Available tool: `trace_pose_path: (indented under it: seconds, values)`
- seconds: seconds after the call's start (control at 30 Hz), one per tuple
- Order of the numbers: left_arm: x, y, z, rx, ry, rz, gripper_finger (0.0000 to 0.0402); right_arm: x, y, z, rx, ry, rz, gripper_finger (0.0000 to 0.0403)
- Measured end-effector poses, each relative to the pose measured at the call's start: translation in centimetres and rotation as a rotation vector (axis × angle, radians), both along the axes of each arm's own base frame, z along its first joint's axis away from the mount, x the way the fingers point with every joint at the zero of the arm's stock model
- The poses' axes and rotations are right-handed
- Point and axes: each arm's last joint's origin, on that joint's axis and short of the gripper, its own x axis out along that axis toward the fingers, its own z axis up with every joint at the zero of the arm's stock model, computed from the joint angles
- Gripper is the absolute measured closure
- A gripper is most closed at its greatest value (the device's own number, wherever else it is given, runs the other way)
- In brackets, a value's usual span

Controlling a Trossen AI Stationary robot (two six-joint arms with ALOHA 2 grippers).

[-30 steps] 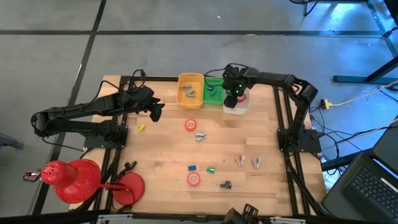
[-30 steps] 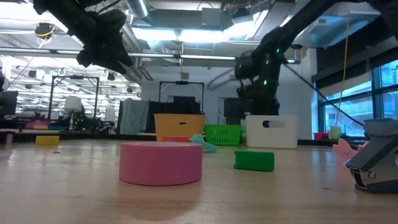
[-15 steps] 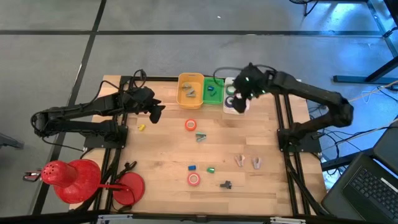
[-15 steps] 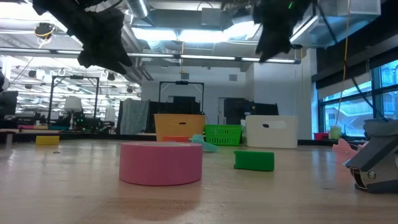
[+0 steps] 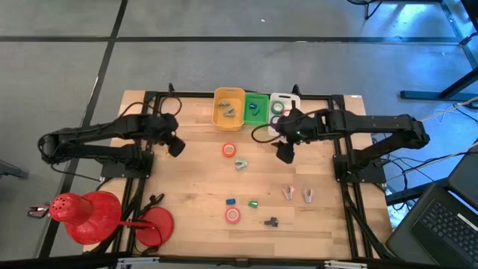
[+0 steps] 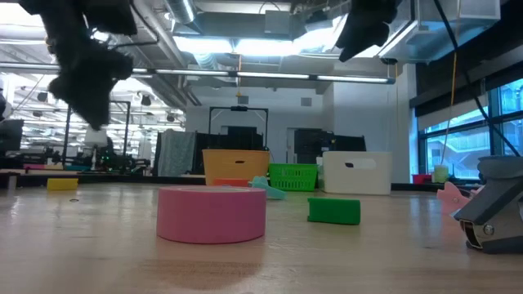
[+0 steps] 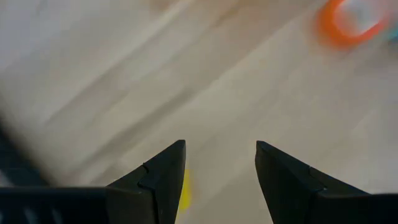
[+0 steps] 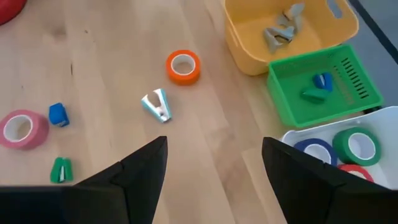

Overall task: Pick and place Stapler, Stapler remover, tape
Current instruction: Put the yellow stapler into the green bin

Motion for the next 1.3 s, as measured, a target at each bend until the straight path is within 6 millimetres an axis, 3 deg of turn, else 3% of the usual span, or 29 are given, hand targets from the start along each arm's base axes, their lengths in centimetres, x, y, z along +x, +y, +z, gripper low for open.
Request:
trace_pose_path:
  seconds: [0.13, 0.73, 1.13, 1.3]
  values:
    - [0.0, -0.1, -0.8, -0.052, 0.109, -0.003, 0.0217, 0.3, 0.0, 0.1, -0.004, -0.028, -0.006, 0.0140]
    - [3.4, 1.0, -6.5, -0.226, 0.534, -0.155, 0.0217, 0.3, -0.1, 0.2, -0.003, -0.031, -0.001, 0.0140]
    - [4.9, 1.5, -9.0, -0.256, 0.579, -0.177, 0.0218, 0.2, -0.1, 0.1, -0.001, -0.018, 0.000, 0.0140]
    - [5.2, 1.5, -9.8, -0.301, 0.616, -0.203, 0.0251, 0.1, -0.1, 0.0, 0.000, -0.008, -0.001, 0.0140]
